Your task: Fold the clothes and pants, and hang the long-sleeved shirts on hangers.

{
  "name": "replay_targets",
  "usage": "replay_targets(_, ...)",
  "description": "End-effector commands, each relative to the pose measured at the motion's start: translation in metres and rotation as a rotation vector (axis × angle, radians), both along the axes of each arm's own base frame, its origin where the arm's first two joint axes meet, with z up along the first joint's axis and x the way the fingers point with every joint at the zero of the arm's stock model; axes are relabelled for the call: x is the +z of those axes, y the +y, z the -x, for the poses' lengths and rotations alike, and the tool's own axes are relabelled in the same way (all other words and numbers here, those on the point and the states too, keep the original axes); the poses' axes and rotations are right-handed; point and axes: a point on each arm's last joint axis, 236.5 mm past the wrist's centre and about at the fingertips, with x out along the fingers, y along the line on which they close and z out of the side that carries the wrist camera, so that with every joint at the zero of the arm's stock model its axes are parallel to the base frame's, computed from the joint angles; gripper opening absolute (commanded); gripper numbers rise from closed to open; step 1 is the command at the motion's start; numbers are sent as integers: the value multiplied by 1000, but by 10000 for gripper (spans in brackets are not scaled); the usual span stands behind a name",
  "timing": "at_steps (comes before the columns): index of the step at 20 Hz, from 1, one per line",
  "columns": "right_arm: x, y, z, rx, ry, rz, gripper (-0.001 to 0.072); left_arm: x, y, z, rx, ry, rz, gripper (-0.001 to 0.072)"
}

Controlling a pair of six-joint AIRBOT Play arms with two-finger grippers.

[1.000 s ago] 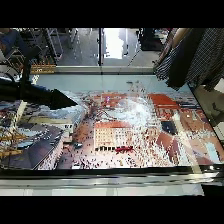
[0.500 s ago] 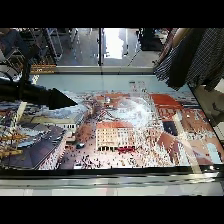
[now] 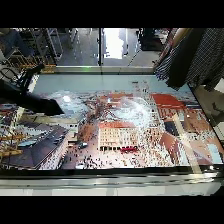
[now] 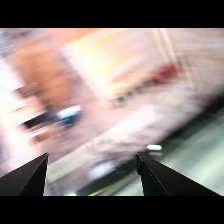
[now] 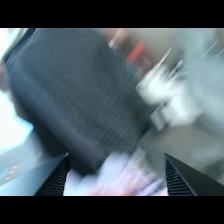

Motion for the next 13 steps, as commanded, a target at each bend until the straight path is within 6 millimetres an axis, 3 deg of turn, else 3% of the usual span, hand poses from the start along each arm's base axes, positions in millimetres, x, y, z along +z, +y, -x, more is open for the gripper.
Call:
replay_targets(1, -154, 189, -41, 668, 501, -246, 485, 38, 193, -24, 663, -207, -616, 581)
replay_targets(2, -181, 213, -53, 724, 559, -238, 417, 45, 188, -32, 681, -259, -569, 581)
replay_targets(3, -207, 227, -69, 745, 591, -162, 405, 51, 184, -42, 699, -307, -530, 583)
replay_targets(5, -235, 228, -108, 685, 592, 51, 372, 55, 179, -54, 712, -353, -495, 582)
replay_targets(8, -242, 242, -137, 677, 551, 186, 104, 52, 180, -55, 710, -346, -498, 583)
replay_targets(11, -236, 264, -143, 714, 501, 190, 110, 50, 180, -56, 709, -343, -498, 583)
replay_targets(13, -235, 267, -143, 720, 498, 192, 110, 50, 180, -56, 709, -343, -498, 582)
